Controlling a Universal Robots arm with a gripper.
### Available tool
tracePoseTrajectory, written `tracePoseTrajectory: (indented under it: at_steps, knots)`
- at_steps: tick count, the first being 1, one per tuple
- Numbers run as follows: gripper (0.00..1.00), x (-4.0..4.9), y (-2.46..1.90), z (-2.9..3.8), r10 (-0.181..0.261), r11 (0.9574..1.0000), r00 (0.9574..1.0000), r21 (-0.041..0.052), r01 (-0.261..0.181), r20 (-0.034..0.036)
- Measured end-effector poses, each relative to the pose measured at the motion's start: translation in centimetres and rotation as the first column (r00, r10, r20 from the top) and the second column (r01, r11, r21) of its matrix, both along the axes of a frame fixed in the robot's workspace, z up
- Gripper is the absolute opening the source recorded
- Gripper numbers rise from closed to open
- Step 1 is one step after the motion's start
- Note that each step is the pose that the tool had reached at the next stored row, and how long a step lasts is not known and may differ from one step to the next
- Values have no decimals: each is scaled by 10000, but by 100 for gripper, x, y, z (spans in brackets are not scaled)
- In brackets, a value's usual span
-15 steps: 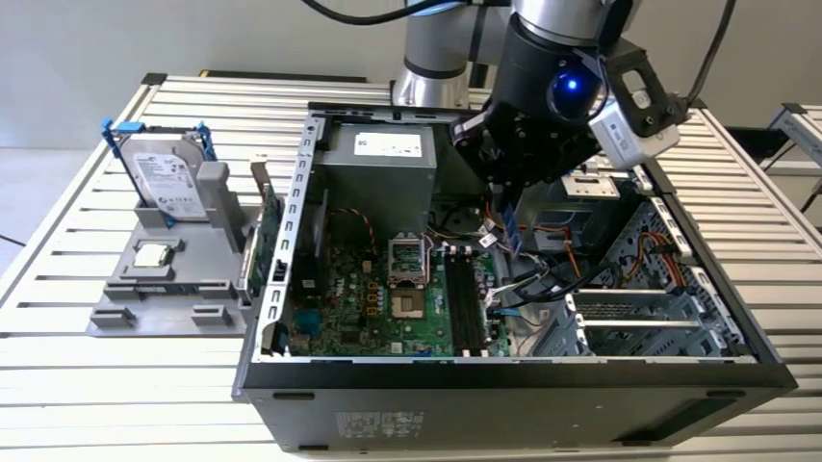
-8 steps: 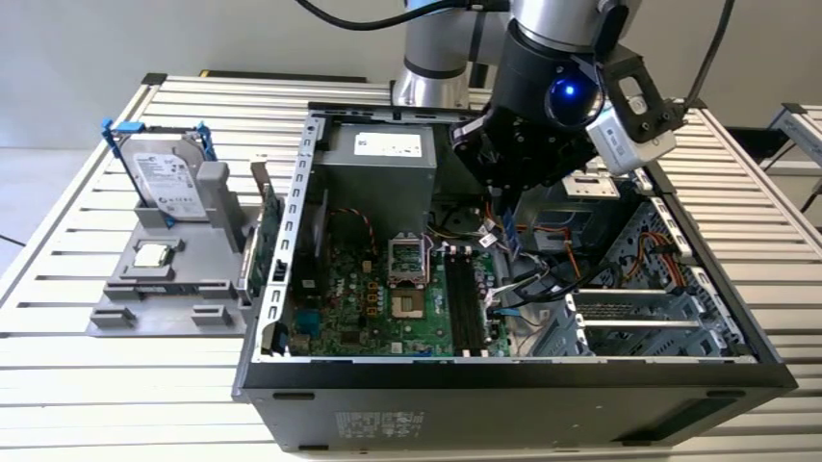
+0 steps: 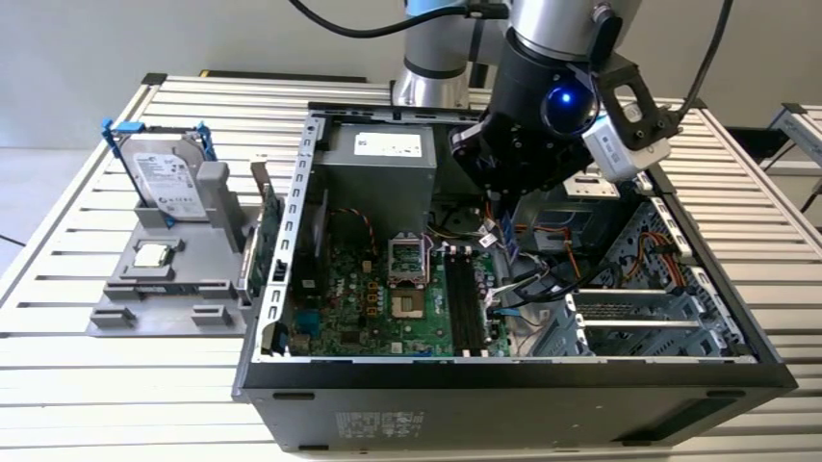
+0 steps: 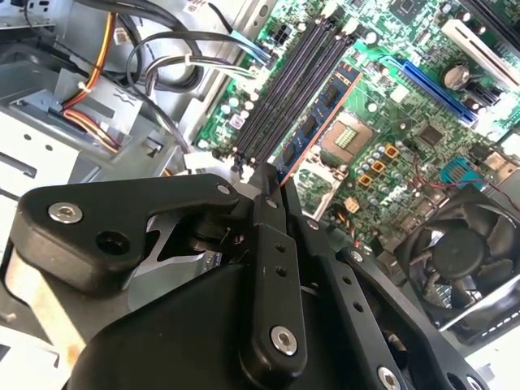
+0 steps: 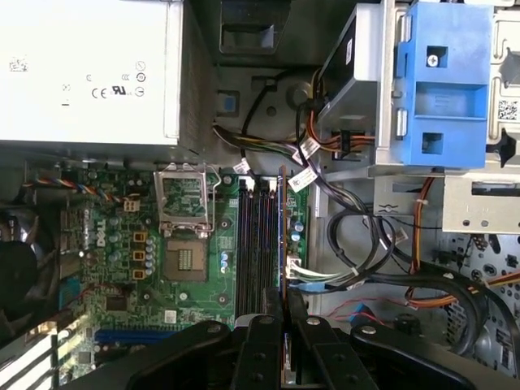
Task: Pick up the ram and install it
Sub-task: 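Insert the ram into the slot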
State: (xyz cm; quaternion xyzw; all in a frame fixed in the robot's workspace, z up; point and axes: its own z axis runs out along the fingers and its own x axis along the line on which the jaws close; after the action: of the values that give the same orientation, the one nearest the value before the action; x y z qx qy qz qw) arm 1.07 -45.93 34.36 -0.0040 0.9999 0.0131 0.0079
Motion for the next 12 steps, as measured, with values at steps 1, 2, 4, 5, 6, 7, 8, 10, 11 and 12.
tracePoseTrajectory:
  at_steps: [1, 2, 4, 5, 6, 7, 8, 10, 11, 12]
  knots:
    - [0, 0, 0, -1, -4, 10000, 10000, -1, 4, 0]
    - [0, 0, 0, -4, -6, 10000, 10000, 0, 6, 0]
    - [0, 0, 0, -5, -10, 10000, 10000, 0, 10, 0]
    - [0, 0, 0, -6, -10, 10000, 10000, 0, 10, 0]
    - [0, 0, 0, -7, -11, 10000, 10000, 2, 11, -1]
    - [0, 0, 0, -7, -10, 10000, 10000, 1, 10, -1]
    - [0, 0, 0, -6, -11, 10000, 10000, 0, 11, -3]
    - [0, 0, 0, -14, -10, 10000, 10000, 2, 10, -2]
    - [0, 0, 0, -22, -10, 10000, 10000, 5, 10, -1]
    - [0, 0, 0, -30, -10, 10000, 10000, 4, 10, -2]
